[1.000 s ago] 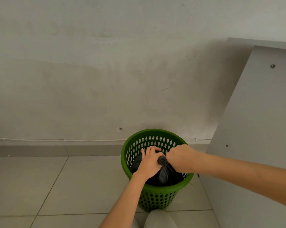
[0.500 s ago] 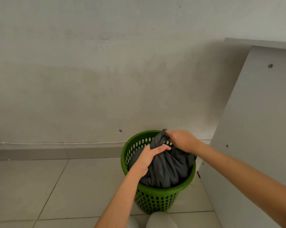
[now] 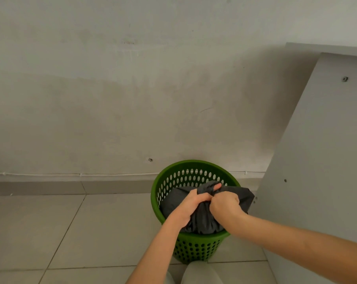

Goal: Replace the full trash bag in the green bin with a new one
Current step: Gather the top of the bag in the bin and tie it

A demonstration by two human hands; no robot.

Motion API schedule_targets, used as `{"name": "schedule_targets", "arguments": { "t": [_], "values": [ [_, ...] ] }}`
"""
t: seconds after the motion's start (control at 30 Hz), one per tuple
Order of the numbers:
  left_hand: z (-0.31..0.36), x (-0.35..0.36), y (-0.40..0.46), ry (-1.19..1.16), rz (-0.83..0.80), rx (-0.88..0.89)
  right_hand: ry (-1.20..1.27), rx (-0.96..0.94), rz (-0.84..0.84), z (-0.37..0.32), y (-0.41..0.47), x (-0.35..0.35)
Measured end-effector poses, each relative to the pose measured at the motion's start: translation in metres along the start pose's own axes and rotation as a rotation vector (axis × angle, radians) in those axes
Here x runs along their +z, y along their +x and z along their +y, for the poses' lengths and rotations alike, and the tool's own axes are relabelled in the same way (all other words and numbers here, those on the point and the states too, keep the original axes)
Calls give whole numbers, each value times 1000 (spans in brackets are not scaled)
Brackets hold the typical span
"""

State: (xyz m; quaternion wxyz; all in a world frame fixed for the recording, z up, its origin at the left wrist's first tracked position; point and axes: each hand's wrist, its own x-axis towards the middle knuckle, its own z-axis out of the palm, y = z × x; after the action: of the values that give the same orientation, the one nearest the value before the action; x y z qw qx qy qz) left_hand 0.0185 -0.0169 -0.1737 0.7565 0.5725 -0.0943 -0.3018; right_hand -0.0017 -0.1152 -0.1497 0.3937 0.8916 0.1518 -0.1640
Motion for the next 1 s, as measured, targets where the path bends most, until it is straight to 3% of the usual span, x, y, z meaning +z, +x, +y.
{"name": "schedule_targets", "arguments": {
  "t": [0.07,0.23,0.37,0.47,0.57,0.67,0.7,0.77,0.87,1.0],
  "values": [
    [-2,-4,-5,64,-38,-44,42,-55,-88,4,-3,-17],
    [-2,-1,-4,378,-135,-99,172,-155,-45,30,-10,-51],
    [-4,1,-2,475,-165,-21,253,-354,-269,42,4,-72],
    [-8,-3,-4,349,-77,-35,689,-437,-291,68,12,-73],
    [-10,-11,-7,68,32,18,1189,-463,-243,80,15,-54],
    [-8,-22,-6,-182,87,48,1864,-374,-57,78,19,-32],
    [-6,-24,-6,-235,90,52,1946,-325,35,77,21,-25],
    [-6,-26,-4,-295,84,55,1795,-254,153,74,24,-15],
    [-7,-29,-1,-395,121,49,1541,-232,164,55,25,1],
    [-3,-28,2,-388,168,72,1705,-245,195,12,21,35]
  ]
}}
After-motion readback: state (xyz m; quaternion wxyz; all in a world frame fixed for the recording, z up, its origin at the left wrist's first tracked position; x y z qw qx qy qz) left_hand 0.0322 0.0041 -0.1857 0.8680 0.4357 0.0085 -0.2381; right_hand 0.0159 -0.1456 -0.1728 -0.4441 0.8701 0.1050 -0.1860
